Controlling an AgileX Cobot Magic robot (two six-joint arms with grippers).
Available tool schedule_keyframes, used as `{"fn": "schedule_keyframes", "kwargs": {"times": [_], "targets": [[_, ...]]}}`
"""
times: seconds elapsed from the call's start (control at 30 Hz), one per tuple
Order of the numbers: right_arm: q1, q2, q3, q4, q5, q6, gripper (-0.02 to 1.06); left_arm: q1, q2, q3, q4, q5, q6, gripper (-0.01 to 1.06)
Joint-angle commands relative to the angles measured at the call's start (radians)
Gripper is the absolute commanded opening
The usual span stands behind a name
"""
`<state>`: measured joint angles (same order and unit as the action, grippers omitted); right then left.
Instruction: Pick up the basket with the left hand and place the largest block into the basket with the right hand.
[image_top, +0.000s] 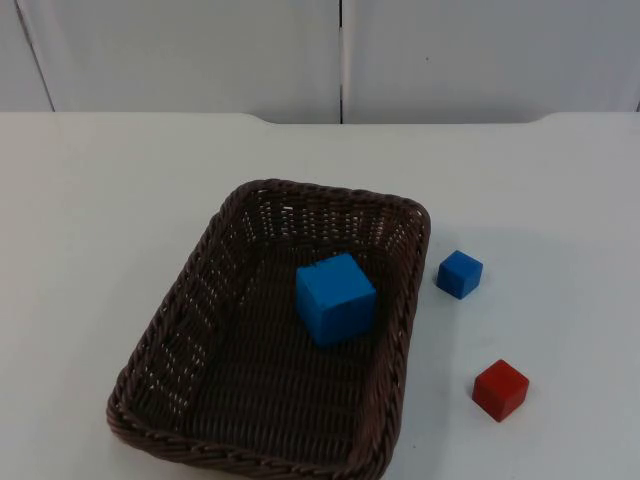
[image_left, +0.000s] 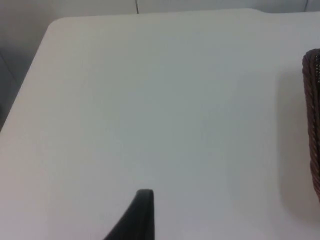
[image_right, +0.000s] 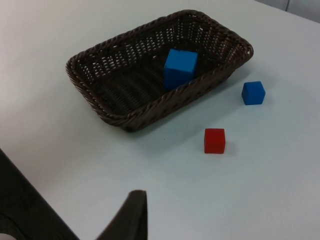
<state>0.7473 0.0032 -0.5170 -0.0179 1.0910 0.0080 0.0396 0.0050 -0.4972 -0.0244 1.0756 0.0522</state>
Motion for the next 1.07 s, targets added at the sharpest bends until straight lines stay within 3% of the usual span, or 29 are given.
{"fn": "schedule_keyframes", "kwargs": {"times": [0.0, 0.17, 0.67, 1.03], "targets": [[-0.019, -0.003, 0.003, 0.003, -0.013, 0.0, 1.05, 0.002, -0.005, 0.004, -0.008, -0.001, -0.008, 1.05], [-0.083, -0.003, 0.003, 0.003, -0.013, 0.0, 1.05, 0.002, -0.005, 0.004, -0.008, -0.001, -0.008, 1.05], [-0.421, -0.003, 0.003, 0.003, -0.013, 0.0, 1.05, 0.002, -0.005, 0.004, -0.008, -0.001, -0.008, 1.05], [-0.602, -0.003, 0.003, 0.003, -0.013, 0.0, 1.05, 0.002, -0.005, 0.004, -0.008, -0.001, -0.008, 1.05]]}}
